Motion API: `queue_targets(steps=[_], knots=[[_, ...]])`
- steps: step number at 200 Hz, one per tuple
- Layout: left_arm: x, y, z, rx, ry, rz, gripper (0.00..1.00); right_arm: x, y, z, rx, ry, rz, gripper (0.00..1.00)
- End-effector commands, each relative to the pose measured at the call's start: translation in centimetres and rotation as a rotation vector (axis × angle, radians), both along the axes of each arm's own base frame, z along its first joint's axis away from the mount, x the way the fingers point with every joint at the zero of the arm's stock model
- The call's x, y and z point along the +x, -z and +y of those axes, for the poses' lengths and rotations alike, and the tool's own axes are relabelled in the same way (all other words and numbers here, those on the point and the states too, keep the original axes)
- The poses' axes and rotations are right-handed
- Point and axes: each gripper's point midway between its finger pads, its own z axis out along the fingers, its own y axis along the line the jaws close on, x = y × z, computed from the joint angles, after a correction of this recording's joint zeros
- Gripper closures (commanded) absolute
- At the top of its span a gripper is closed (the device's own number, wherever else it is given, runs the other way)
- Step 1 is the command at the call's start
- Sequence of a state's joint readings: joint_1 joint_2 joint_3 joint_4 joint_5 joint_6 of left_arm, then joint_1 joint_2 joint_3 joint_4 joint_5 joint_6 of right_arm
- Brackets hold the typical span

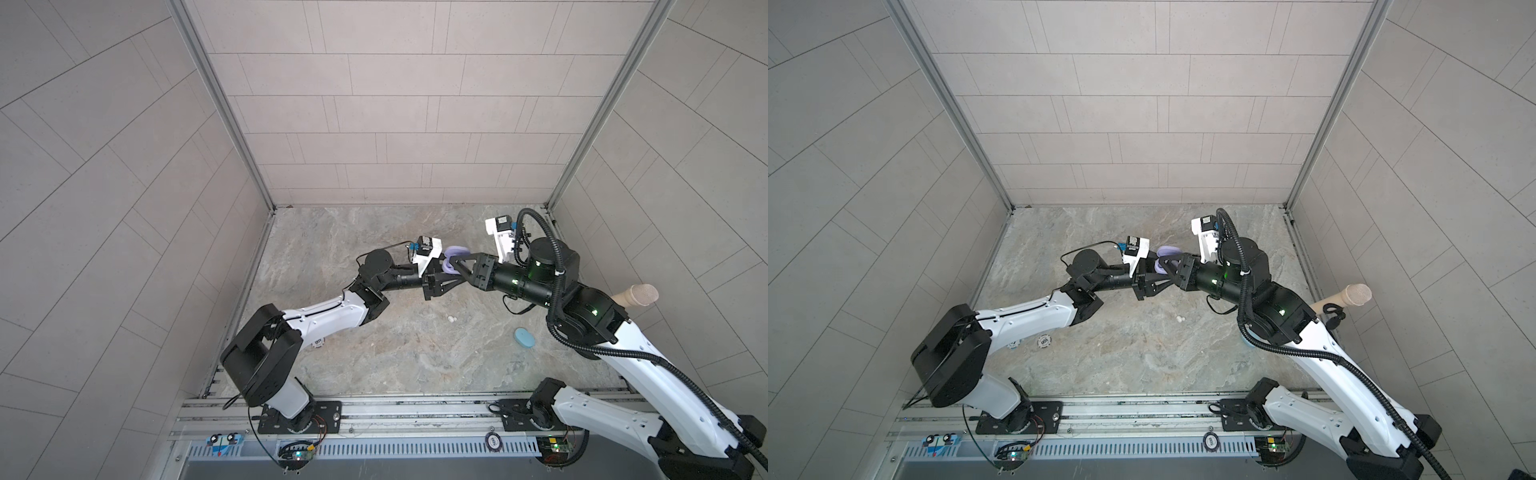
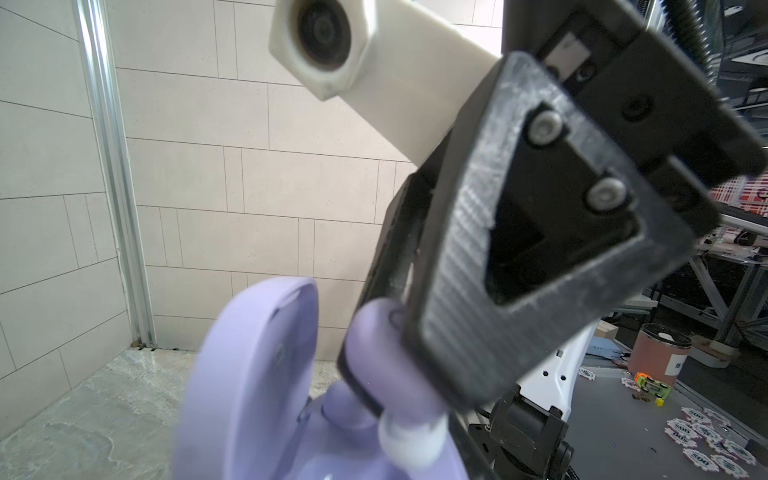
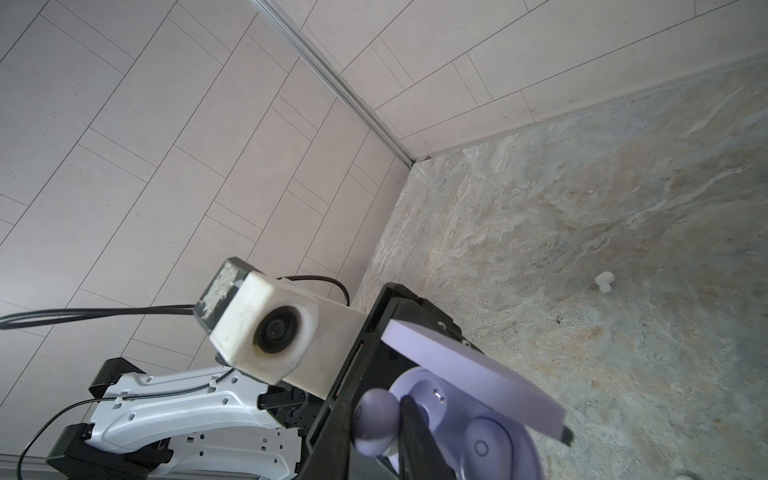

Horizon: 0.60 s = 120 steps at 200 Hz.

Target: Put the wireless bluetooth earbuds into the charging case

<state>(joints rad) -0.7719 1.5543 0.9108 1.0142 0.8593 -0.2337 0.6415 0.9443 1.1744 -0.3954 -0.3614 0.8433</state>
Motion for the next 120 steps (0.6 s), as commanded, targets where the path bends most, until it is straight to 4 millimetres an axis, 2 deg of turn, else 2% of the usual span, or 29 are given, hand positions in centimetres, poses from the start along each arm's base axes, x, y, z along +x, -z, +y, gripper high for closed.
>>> queue_targets(steps=[1, 120], knots=[[-0.8, -2.1, 0.0, -0.036, 0.020, -0.057, 0.89, -0.2, -0.8, 0.1, 0.027, -0.008, -0.019, 0.77], [-1.1, -2.8, 0.3, -0.038, 0.008, -0.079, 0.89, -0.6, 1.1, 0.3, -0.011, -0.027, 0.033, 0.76]])
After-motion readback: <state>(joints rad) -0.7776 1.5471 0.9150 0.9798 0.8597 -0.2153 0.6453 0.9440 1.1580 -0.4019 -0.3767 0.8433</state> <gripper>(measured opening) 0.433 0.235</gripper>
